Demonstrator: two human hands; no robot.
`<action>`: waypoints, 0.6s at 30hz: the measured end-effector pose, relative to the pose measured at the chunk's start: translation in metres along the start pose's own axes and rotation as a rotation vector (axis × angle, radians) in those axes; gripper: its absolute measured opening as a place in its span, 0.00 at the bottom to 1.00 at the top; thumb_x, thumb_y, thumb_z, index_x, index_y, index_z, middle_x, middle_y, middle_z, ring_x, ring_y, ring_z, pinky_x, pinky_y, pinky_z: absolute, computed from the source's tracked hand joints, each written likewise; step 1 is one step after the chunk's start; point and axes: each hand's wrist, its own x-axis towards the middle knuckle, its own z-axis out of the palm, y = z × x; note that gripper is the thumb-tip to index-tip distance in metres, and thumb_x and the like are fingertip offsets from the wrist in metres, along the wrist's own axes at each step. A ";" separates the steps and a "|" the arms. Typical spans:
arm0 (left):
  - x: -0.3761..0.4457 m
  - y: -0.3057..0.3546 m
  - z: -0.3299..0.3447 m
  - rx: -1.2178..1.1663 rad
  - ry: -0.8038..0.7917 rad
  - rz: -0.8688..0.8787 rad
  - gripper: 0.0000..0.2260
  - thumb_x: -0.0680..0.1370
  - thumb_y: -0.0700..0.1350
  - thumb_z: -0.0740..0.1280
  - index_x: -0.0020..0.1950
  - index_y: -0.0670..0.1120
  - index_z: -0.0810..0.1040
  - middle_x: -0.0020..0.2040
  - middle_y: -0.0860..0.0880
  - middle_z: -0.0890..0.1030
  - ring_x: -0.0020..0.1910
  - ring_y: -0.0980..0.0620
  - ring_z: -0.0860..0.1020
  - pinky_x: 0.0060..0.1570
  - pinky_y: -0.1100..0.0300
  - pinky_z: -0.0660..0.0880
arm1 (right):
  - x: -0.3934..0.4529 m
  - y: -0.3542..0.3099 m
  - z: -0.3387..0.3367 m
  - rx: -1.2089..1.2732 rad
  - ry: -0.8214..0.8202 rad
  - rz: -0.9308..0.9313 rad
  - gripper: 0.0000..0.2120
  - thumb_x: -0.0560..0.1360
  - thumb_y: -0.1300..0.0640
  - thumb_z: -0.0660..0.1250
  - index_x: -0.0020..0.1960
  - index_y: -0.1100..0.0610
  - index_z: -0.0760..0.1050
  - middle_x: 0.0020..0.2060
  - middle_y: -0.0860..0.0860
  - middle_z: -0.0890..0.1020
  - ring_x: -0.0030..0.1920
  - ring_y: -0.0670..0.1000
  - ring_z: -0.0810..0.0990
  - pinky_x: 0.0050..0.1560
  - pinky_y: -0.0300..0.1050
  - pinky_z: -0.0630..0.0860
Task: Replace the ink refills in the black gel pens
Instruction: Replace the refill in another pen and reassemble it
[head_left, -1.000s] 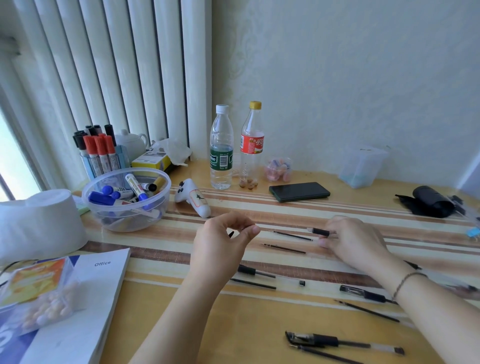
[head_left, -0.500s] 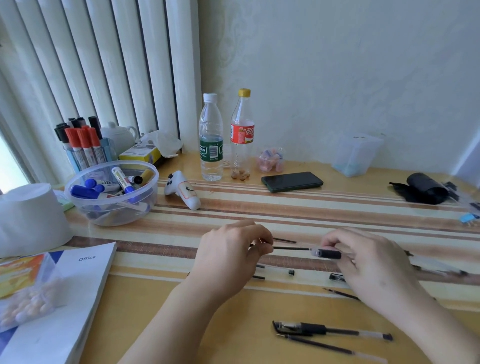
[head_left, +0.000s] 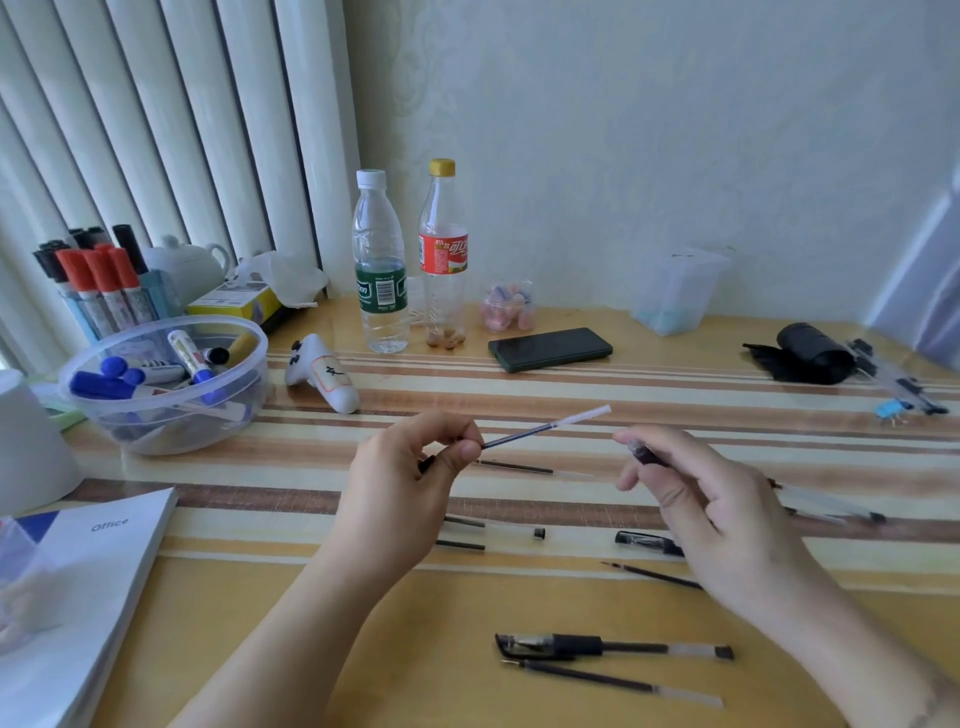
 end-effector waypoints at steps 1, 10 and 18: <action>0.000 -0.001 0.000 -0.005 -0.016 -0.005 0.09 0.78 0.43 0.68 0.40 0.54 0.77 0.27 0.56 0.72 0.23 0.56 0.61 0.24 0.65 0.60 | -0.001 0.000 0.001 0.019 -0.007 -0.011 0.14 0.80 0.51 0.57 0.62 0.47 0.75 0.44 0.44 0.81 0.30 0.43 0.74 0.33 0.29 0.67; -0.003 0.002 0.003 0.024 -0.086 -0.018 0.06 0.77 0.46 0.68 0.42 0.56 0.78 0.27 0.55 0.73 0.23 0.54 0.63 0.26 0.60 0.64 | -0.003 -0.011 0.001 0.076 0.081 -0.046 0.10 0.77 0.44 0.61 0.56 0.38 0.76 0.39 0.48 0.80 0.33 0.56 0.76 0.33 0.49 0.74; -0.004 0.008 0.001 0.119 -0.112 0.023 0.09 0.76 0.46 0.69 0.39 0.58 0.76 0.32 0.65 0.76 0.26 0.58 0.68 0.30 0.61 0.64 | -0.004 -0.013 0.001 0.134 0.083 -0.070 0.08 0.77 0.49 0.64 0.54 0.41 0.78 0.35 0.50 0.79 0.29 0.52 0.73 0.29 0.47 0.71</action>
